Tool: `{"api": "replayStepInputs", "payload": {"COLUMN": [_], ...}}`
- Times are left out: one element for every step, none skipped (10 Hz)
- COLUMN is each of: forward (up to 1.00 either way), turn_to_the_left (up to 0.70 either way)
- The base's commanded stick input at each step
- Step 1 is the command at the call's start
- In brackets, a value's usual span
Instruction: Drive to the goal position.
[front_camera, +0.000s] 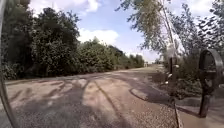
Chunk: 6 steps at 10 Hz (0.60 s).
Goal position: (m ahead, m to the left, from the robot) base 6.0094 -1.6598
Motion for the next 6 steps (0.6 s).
{"api": "replayStepInputs", "payload": {"forward": [0.04,0.04,0.03,0.02,0.00,0.04], "turn_to_the_left": [0.00,0.00,0.00,0.00,0.00,0.00]}}
